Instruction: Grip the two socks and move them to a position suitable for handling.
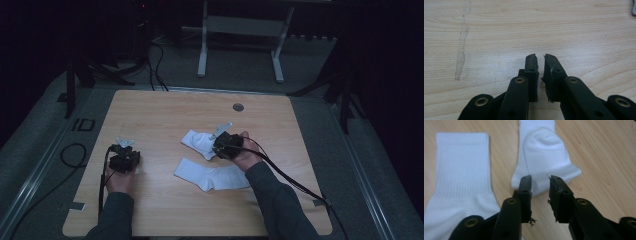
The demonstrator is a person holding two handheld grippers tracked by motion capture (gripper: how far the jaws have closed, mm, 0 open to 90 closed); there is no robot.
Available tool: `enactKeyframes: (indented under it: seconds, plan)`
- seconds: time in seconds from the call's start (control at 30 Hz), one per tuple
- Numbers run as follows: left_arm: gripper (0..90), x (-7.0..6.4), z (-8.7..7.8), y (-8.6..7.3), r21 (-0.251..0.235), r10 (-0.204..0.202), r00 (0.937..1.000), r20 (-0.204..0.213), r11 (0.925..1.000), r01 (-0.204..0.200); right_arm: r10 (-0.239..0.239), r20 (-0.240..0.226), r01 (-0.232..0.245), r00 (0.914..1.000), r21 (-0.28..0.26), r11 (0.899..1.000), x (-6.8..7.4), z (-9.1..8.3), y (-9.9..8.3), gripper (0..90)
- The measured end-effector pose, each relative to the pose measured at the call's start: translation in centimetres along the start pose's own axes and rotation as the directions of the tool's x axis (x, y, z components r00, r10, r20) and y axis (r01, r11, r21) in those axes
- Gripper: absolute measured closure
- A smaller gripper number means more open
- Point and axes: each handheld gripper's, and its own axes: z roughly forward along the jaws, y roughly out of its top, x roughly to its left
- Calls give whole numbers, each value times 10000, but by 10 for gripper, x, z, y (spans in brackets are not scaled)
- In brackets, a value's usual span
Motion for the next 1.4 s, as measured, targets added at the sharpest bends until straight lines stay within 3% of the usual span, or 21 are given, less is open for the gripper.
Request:
enactKeyframes:
  seconds: [0.13,0.3,0.37,0.43,0.67,0.83,1.0,1.07,1.2,1.4]
  plan:
    - [811,0,0,0,12,14,10000,-1,10000,-14,100,1,-100,10000,344,9994,-3,14,7,608]
    - [811,0,0,0,22,12,10000,8,10000,-12,173,27,-175,9998,1101,9938,-6,35,2,584]
    - [811,1,0,0,1,12,10000,9,10000,-12,84,18,-85,10000,1199,9927,-6,38,2,742]
    - [811,1,0,0,-11,-23,10000,7,10000,23,123,-21,-119,9999,1185,9929,-5,35,2,850]
    - [811,1,-2,0,-45,-40,10000,-2,10000,40,202,-69,-195,9998,887,9959,-9,14,-4,865]
    - [811,1,-1,0,-17,-17,10000,2,10000,17,603,-13,-597,9982,1153,9915,-20,13,-30,858]
    - [810,0,0,0,22,10,10000,-22,10000,-10,1093,0,-1077,9940,1728,9791,-27,25,-59,831]
    - [809,-1,0,0,31,27,10000,-26,10000,-27,1253,-14,-1232,9921,1726,9773,-30,25,-64,801]
    - [809,-1,0,0,43,42,10000,-30,10000,-42,1293,103,-1295,9916,1353,9823,-33,10,-62,731]
    - [806,-1,0,0,24,50,10000,-23,10000,-50,1023,-117,-1010,9947,835,9914,-31,-6,-42,691]
